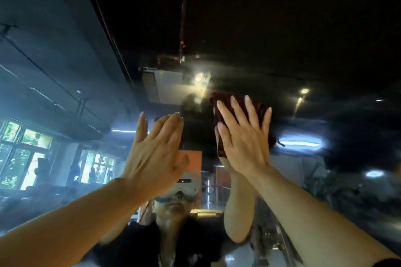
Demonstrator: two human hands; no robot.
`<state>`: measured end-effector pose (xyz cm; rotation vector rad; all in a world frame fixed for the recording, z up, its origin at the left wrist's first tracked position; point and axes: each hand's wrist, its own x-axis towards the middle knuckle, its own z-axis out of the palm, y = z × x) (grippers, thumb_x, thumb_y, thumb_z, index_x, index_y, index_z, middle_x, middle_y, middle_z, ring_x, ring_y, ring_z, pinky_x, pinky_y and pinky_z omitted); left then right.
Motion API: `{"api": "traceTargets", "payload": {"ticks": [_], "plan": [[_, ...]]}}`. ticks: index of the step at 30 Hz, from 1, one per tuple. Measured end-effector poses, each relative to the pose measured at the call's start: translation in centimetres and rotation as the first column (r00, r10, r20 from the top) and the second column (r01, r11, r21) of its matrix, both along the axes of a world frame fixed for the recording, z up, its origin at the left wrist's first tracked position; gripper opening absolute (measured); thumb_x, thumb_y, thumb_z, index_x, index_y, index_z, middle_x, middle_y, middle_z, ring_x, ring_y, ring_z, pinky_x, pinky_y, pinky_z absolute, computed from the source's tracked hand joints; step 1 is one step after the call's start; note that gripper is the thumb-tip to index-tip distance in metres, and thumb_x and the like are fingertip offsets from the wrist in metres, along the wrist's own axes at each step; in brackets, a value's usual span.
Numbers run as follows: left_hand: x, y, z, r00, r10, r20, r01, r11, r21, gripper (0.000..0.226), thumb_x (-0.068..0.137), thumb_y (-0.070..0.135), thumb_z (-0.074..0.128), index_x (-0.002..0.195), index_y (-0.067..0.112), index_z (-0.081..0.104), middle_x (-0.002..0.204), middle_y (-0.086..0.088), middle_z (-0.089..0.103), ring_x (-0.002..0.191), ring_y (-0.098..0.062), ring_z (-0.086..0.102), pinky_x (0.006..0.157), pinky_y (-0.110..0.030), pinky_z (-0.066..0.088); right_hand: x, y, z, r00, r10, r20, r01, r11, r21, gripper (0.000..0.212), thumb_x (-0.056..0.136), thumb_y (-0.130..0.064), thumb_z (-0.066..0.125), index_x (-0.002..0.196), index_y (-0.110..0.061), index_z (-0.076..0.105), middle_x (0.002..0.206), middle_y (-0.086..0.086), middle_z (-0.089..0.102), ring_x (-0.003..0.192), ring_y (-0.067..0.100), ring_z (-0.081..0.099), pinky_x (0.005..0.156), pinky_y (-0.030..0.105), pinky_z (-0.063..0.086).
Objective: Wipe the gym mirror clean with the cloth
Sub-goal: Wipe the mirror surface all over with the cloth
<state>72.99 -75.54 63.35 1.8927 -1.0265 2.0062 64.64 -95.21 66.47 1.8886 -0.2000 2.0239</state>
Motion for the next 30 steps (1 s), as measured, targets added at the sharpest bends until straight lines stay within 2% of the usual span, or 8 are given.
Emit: {"api": "traceTargets", "payload": {"ticks": [4, 6, 10, 15, 17, 22, 25, 30], "plan": [[-1.9, -4.1, 1.6, 0.997, -0.046, 0.061, 0.040, 0.994, 0.107, 0.071, 0.082, 0.043, 0.037, 0.141, 0.006, 0.052, 0.147, -0.011, 0.050, 0.137, -0.027, 0.042, 0.118, -0.064, 0.012, -3.4, -8.3, -0.6, 0.991, -0.064, 0.121, 0.028, 0.960, 0.280, 0.050, 0.106, -0.047, 0.019, 0.155, -0.039, 0.027, 0.162, -0.001, 0.033, 0.155, 0.028, 0.005, 0.120, 0.067, 0.002], [-3.1, -6.3, 2.3, 0.993, -0.058, 0.100, 0.043, 0.989, 0.144, 0.074, 0.080, 0.043, 0.034, 0.141, 0.006, 0.053, 0.146, -0.011, 0.051, 0.136, -0.028, 0.046, 0.117, -0.061, 0.009, -5.9, -12.1, -0.8, 0.990, -0.069, 0.121, 0.020, 0.929, 0.369, 0.055, 0.104, -0.049, 0.013, 0.156, -0.037, 0.024, 0.164, 0.001, 0.028, 0.154, 0.030, 0.002, 0.122, 0.058, -0.002], [-5.1, -10.7, 3.6, 0.983, -0.079, 0.168, 0.049, 0.984, 0.173, 0.073, 0.077, 0.044, 0.033, 0.134, 0.007, 0.061, 0.139, -0.011, 0.058, 0.130, -0.027, 0.048, 0.116, -0.060, 0.012, -9.7, -17.1, -0.2, 0.981, -0.134, 0.141, 0.087, 0.951, 0.297, 0.062, 0.101, -0.038, 0.014, 0.150, -0.012, 0.043, 0.156, 0.017, 0.039, 0.150, 0.034, 0.018, 0.125, 0.045, 0.002], [-6.9, -15.0, 5.1, 0.984, -0.089, 0.152, 0.061, 0.983, 0.175, 0.072, 0.079, 0.051, 0.034, 0.131, 0.011, 0.063, 0.134, -0.008, 0.061, 0.125, -0.025, 0.052, 0.116, -0.065, 0.021, -10.0, -18.8, 2.7, 0.985, -0.147, 0.089, 0.095, 0.899, 0.428, 0.058, 0.104, -0.039, 0.016, 0.157, -0.020, 0.029, 0.164, 0.012, 0.025, 0.153, 0.036, 0.012, 0.125, 0.053, 0.008], [-7.2, -15.6, 5.5, 0.986, -0.089, 0.142, 0.065, 0.984, 0.166, 0.073, 0.079, 0.052, 0.035, 0.131, 0.010, 0.063, 0.133, -0.007, 0.062, 0.123, -0.024, 0.053, 0.117, -0.065, 0.019, -9.6, -17.8, 4.2, 0.987, -0.119, 0.110, 0.065, 0.915, 0.399, 0.058, 0.102, -0.038, 0.021, 0.157, -0.021, 0.028, 0.163, 0.012, 0.026, 0.153, 0.035, 0.013, 0.124, 0.052, 0.010], [-6.2, -13.4, 5.8, 0.989, -0.053, 0.140, 0.041, 0.995, 0.092, 0.071, 0.083, 0.055, 0.038, 0.132, 0.009, 0.063, 0.131, -0.007, 0.064, 0.120, -0.027, 0.058, 0.118, -0.064, 0.014, -6.8, -11.5, 8.1, 0.999, -0.019, 0.026, 0.013, 0.982, 0.190, 0.062, 0.102, -0.046, 0.009, 0.158, -0.026, 0.027, 0.165, 0.007, 0.024, 0.154, 0.029, 0.009, 0.125, 0.052, 0.008], [-4.6, -10.2, 5.6, 0.994, -0.017, 0.105, 0.012, 0.999, 0.045, 0.070, 0.086, 0.054, 0.037, 0.134, 0.009, 0.061, 0.131, -0.007, 0.063, 0.120, -0.027, 0.058, 0.119, -0.064, 0.012, -4.4, -6.8, 9.3, 0.999, -0.015, -0.047, 0.020, 0.994, 0.104, 0.053, 0.107, -0.040, 0.020, 0.159, -0.029, 0.023, 0.166, 0.005, 0.020, 0.155, 0.028, 0.005, 0.125, 0.049, 0.002], [-1.4, -2.8, 4.9, 0.997, 0.050, 0.059, -0.050, 0.999, 0.000, 0.069, 0.088, 0.053, 0.035, 0.133, 0.007, 0.060, 0.130, -0.009, 0.064, 0.120, -0.030, 0.059, 0.118, -0.067, 0.012, -0.5, 0.5, 10.3, 0.996, -0.040, -0.079, 0.043, 0.998, 0.044, 0.056, 0.105, -0.043, 0.015, 0.159, -0.029, 0.021, 0.166, 0.005, 0.021, 0.155, 0.028, 0.006, 0.125, 0.049, 0.003]]}}
